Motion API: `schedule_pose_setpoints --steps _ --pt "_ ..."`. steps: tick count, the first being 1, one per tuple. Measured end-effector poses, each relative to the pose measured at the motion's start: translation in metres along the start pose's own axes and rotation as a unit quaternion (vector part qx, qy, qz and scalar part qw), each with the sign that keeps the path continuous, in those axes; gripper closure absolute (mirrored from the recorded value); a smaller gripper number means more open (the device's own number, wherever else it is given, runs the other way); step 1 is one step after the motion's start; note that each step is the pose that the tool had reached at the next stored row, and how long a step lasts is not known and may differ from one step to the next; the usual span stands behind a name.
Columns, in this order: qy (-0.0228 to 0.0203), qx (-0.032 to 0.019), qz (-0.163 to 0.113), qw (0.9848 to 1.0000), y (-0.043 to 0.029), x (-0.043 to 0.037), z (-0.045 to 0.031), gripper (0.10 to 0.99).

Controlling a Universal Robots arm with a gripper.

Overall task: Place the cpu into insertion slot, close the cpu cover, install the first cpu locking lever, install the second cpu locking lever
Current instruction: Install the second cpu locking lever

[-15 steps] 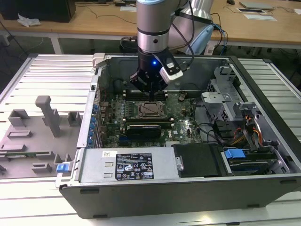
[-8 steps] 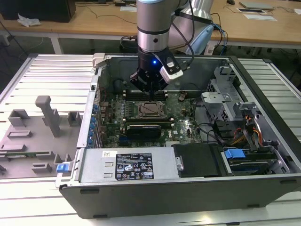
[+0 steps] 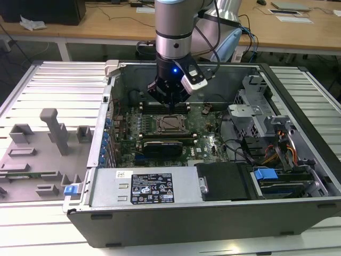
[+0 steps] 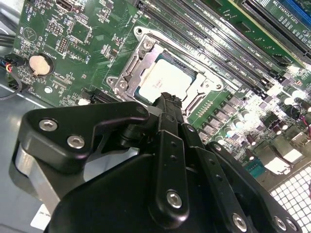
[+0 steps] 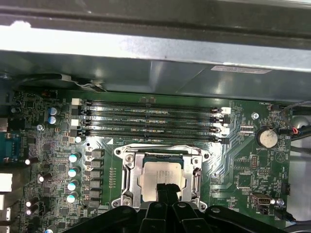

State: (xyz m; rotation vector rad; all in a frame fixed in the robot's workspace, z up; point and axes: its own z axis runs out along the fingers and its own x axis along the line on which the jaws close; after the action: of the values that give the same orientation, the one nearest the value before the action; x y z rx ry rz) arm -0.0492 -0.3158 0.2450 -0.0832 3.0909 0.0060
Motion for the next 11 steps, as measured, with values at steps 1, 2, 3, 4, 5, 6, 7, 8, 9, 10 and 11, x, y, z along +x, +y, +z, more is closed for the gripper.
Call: schedule_pose_setpoints --steps 1,2,3,4,5,6,7,8,9,10,11 --pt "0.0001 0.0001 0.000 1.0000 0.0000 -0.0001 -0.0012 0.980" --pt "0.0000 0.0000 0.000 1.0000 0.0000 -0.0002 -0.0029 0.980" --pt "-0.0001 -0.0001 0.000 1.0000 0.0001 -0.0002 -0.0046 0.980" --pt "-0.0001 -0.0002 0.000 1.0000 0.0001 -0.0003 -0.0045 0.980" --pt "-0.0001 -0.0002 0.000 1.0000 0.0001 -0.0003 -0.0045 0.980" --pt "-0.0001 -0.0002 0.000 1.0000 -0.0001 -0.0003 -0.0046 0.980" --pt "0.0000 -0.0001 0.000 1.0000 -0.0008 -0.0003 -0.0047 0.980" --pt "-0.0001 -0.0001 0.000 1.0000 -0.0025 -0.0001 -0.0046 0.980" --pt "-0.0001 -0.0001 0.000 1.0000 -0.0057 0.0000 -0.0047 0.980" --pt "-0.0001 -0.0001 0.000 1.0000 -0.0086 0.0002 -0.0047 0.980" --pt "-0.0001 -0.0001 0.000 1.0000 -0.0106 0.0003 -0.0047 0.980"
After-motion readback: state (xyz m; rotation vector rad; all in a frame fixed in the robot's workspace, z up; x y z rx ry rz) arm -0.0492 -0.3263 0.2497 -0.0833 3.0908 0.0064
